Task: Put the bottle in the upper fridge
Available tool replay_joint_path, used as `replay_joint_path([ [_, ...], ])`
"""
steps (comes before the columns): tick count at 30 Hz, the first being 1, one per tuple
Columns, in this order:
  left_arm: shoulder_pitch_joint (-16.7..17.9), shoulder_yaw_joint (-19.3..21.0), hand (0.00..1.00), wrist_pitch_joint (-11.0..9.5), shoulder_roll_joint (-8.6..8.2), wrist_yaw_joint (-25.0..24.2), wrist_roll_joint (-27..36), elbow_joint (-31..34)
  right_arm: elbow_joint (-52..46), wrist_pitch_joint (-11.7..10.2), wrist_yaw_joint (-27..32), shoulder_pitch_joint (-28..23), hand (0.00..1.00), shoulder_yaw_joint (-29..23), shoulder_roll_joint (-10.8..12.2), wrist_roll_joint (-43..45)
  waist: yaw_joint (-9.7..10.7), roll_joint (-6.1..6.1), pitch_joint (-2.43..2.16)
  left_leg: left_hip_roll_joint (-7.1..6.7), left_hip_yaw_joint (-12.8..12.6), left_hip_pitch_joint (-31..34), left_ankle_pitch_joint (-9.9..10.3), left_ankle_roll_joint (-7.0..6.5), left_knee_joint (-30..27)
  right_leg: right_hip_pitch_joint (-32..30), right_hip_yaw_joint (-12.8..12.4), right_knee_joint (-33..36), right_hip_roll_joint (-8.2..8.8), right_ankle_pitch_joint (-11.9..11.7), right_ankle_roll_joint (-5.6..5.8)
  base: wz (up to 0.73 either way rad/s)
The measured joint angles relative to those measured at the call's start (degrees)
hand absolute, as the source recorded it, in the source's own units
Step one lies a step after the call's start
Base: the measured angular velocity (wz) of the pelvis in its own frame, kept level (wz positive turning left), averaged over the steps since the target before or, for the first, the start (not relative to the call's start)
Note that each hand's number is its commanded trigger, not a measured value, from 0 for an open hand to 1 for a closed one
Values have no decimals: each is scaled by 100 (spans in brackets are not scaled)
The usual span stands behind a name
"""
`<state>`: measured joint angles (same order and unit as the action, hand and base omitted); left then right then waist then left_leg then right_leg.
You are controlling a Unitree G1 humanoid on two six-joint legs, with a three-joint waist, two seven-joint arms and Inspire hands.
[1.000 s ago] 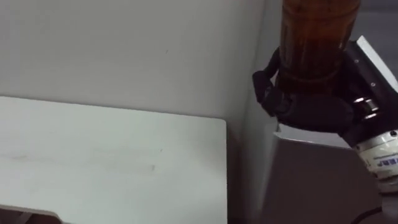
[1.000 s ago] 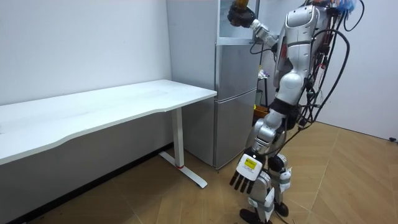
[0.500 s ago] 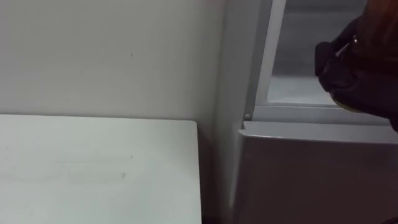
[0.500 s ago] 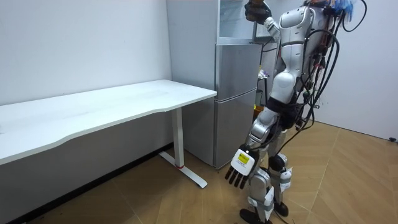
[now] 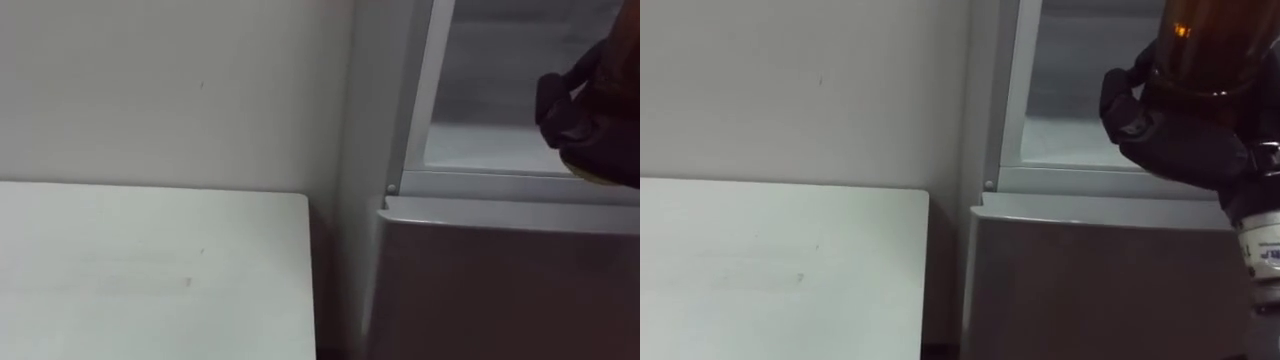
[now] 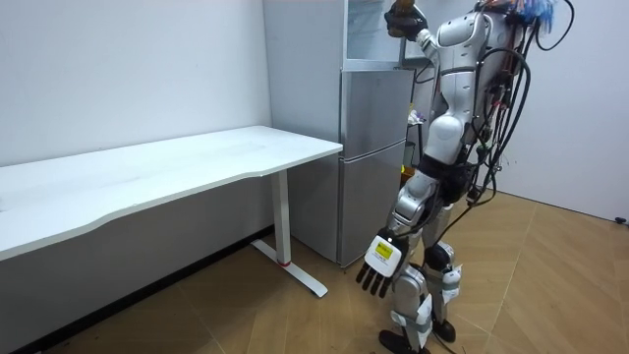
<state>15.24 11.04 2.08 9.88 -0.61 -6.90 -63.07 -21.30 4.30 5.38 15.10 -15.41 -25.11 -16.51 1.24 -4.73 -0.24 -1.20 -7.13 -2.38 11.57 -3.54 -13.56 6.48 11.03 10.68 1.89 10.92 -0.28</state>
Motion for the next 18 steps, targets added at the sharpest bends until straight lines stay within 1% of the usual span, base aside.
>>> replay_joint_path([
  [2, -2, 1, 0, -2, 2, 16, 1, 9, 170, -7, 55, 1, 100, 1, -1, -95, -22, 6, 13, 8, 1, -2, 11, 4, 20, 1, 9, 3, -1, 0, 0, 0],
  [4, 28, 4, 0, 7, 6, 78, 0, 9, 462, 12, 182, 1, 100, 0, -1, -187, -33, -14, 24, 15, 1, 20, 20, 10, 30, -20, 15, 6, 9, 4, -3, 0],
  [7, 85, 4, 0, 50, 6, 135, 8, 9, 686, 80, 326, 1, 100, -2, -1, -225, -28, -17, 24, 21, 7, 103, 23, 16, 11, -68, 33, 9, 5, 7, -7, 0],
  [11, 118, 5, 0, 60, 8, 132, -19, 9, 1003, 83, 429, 4, 100, -1, -2, -203, -48, -23, 22, 20, 52, 111, 27, 23, -8, -50, 88, 9, 1, 7, -7, 6],
  [13, 117, 12, 0, 59, 8, 122, -16, 19, 1262, 87, 545, 6, 100, 1, -3, -184, -177, -27, 22, 28, 44, 71, 32, 30, 1, -32, 78, 25, -2, 7, -7, 0],
  [15, 117, 8, 0, 59, 8, 109, -14, 24, 1465, 92, 628, 65, 100, 9, -3, -250, -220, -29, 24, 30, 47, 66, 34, 29, 0, -20, 94, 30, 0, 7, -7, 2],
  [17, 109, 11, 0, 59, 8, 107, -14, 27, 1702, 102, 689, 206, 100, 8, -3, -397, -250, -30, 25, 31, 51, 77, 36, 29, -5, -26, 183, 30, 2, 7, -7, 2],
  [18, 107, 12, 0, 60, 10, 106, -15, 34, 1806, 143, 791, 302, 100, 18, -7, -402, -297, -33, 27, 31, 87, 110, 47, 32, -6, -24, 236, 34, 1, 7, -6, 10],
])
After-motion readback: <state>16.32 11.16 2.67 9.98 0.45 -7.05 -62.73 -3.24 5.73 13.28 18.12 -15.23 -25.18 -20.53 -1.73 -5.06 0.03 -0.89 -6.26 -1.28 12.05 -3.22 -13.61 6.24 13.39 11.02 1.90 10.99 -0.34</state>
